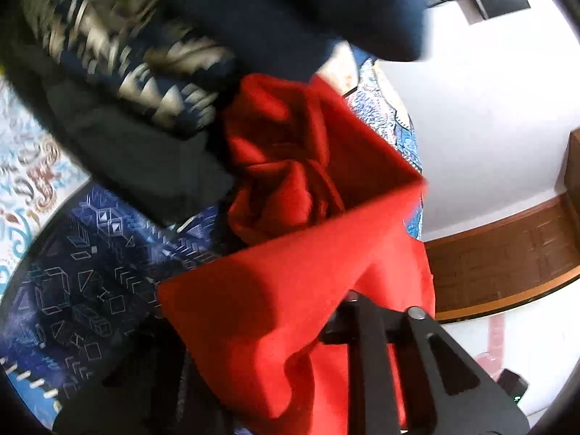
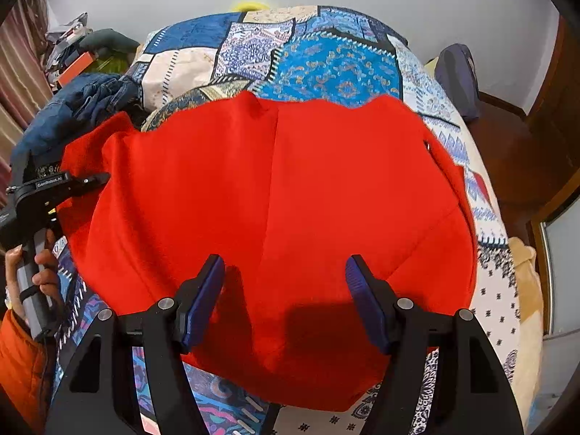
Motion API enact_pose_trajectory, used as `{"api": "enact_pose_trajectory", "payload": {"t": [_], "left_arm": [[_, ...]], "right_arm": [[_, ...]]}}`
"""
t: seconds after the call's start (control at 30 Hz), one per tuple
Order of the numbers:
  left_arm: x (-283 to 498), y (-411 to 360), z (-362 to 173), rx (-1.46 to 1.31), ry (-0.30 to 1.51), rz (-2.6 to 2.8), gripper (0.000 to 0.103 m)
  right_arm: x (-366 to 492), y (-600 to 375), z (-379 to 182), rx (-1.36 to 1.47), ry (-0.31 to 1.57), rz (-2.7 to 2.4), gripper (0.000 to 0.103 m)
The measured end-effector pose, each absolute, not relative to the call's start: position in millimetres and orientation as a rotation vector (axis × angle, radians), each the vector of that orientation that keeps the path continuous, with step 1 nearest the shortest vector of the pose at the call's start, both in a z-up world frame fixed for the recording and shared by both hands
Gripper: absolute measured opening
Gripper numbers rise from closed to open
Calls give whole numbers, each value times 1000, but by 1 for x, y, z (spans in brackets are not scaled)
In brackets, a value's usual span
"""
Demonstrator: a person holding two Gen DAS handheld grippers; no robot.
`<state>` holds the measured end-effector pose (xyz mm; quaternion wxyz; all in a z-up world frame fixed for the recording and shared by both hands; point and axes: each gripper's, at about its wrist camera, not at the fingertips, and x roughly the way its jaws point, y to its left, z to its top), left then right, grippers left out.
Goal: Fold large clothes
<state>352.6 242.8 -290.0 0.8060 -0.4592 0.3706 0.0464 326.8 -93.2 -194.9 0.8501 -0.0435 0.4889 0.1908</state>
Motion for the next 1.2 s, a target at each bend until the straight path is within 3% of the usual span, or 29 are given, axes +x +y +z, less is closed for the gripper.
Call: {"api": "enact_pose_trajectory", "payload": {"t": [0.3, 0.5, 0.67, 0.87, 1.0, 1.2], "left_arm": [[339, 204, -166, -818, 590, -17, 12], [304, 200, -91, -728, 447, -18, 11], [272, 218, -75, -650, 440, 56, 11], [299, 211, -108, -622, 542, 98, 11], [312, 198, -103, -599, 551, 65, 11], [351, 141, -86, -493, 568, -40, 11]], "right_arm": [[334, -69, -153, -119, 922, 410, 66], [339, -19, -161, -96, 983, 516, 66], [335, 37, -195, -85, 1105, 614, 66], [333, 72, -219, -177, 1146, 665, 69], [339, 43, -202, -114, 1148, 704, 67], [335, -53, -166, -43, 1004, 510, 67]]}}
